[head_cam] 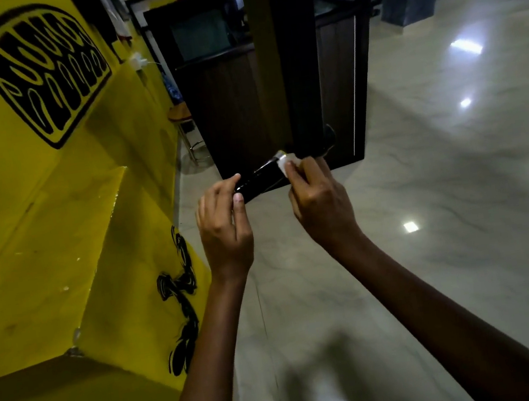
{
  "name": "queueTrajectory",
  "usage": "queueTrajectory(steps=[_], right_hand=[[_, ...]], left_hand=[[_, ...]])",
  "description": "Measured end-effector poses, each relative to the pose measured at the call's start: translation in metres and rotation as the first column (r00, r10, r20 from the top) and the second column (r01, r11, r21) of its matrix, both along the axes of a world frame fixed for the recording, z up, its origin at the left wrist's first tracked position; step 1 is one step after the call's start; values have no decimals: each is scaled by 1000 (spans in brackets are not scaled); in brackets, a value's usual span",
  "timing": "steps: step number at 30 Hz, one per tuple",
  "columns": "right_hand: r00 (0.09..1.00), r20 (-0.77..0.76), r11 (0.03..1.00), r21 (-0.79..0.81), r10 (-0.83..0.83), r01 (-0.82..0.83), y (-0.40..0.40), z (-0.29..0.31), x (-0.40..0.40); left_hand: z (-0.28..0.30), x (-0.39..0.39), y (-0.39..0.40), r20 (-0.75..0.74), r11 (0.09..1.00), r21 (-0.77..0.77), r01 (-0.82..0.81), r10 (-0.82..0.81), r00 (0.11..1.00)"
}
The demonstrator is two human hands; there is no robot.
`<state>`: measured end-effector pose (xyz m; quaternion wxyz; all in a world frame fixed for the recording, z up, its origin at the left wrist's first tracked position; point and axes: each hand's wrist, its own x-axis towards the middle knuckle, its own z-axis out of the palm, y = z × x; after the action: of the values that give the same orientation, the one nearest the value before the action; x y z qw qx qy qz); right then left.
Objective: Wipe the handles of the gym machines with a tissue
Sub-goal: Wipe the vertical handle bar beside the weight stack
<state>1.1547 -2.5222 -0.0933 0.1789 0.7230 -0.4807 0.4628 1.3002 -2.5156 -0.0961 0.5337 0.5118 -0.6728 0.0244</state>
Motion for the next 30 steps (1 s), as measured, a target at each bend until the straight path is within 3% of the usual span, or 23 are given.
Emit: queueTrajectory(steps=[8, 14, 30], right_hand=[[993, 119, 999, 47, 3, -9, -9, -27, -26], [997, -56, 997, -57, 56, -60, -8, -39, -36], [997, -32, 976, 210, 70, -62, 14, -92, -47]], left_hand=[[-1, 0, -1, -9, 1000, 1, -7, 7, 1000], [-3, -2, 0, -8, 1000, -5, -10, 10, 1000], [-15, -3, 6, 13, 1000, -3, -17, 17, 1000]])
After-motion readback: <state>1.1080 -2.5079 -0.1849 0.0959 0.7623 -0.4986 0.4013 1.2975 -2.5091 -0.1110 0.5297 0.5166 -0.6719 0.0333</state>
